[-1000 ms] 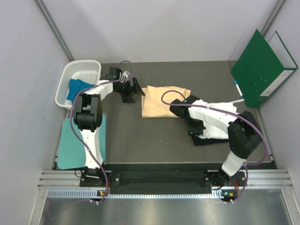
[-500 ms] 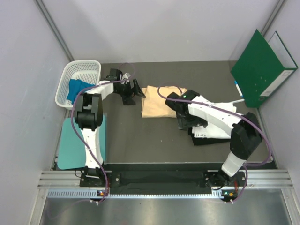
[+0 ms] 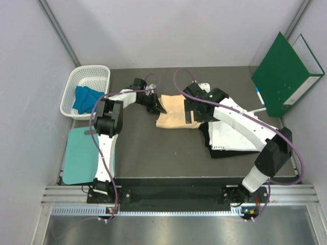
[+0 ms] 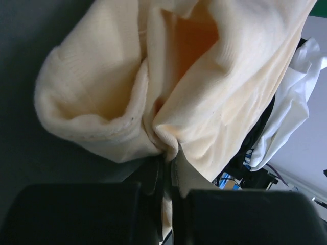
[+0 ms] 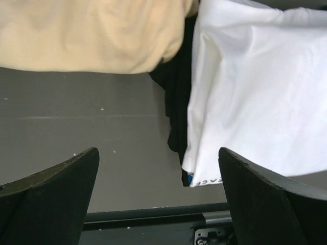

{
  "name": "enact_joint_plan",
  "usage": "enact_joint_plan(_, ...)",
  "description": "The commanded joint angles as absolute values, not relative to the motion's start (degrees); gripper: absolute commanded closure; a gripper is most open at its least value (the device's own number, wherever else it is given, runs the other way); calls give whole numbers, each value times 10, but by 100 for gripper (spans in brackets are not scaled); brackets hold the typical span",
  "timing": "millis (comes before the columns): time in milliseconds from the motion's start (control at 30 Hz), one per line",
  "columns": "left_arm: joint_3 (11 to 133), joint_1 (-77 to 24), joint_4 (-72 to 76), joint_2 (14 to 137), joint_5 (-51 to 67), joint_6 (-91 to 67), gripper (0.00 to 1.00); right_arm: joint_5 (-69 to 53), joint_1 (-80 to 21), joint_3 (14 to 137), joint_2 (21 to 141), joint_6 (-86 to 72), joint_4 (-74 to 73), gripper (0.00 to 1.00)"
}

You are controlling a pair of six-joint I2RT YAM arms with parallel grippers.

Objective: Fold and stack the t-shirts
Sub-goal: Put the neatly folded tshirt into the corner of the board with the right arm

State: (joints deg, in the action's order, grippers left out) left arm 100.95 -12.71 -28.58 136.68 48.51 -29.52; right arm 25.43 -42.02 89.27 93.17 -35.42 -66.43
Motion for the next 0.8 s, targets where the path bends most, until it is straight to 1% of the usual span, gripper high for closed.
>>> enact_joint_plan(0,991,-136,-330,1412,390,-272,100,180,-390,882,926,-305,-554,0)
enact_joint_plan(233,929,-43,-342,1321,351,-264,100,-25,-292,785,940,-303,-380,1)
enact_joint_plan(267,923,-33,-342,1314,350,-262,100,-44,-270,779,943,-305,-347,0)
enact_joint_plan(300,913,-15,-343,1309,351,-261,100,-75,-263,773,954,-306,-332,0)
enact_joint_plan(400,908,11,-348,1296,350,-256,100,-118,-242,773,988,-301,-288,1)
enact_joint_plan(633,914,18,-354,1303,366,-249,100,-211,-220,824,1095,-308,-216,0)
enact_joint_plan(700,916,18,-357,1305,367,-247,100,-256,-214,819,1122,-330,-172,0)
enact_joint_plan(767,917,18,-359,1305,365,-243,100,-272,-210,809,1139,-344,-145,0)
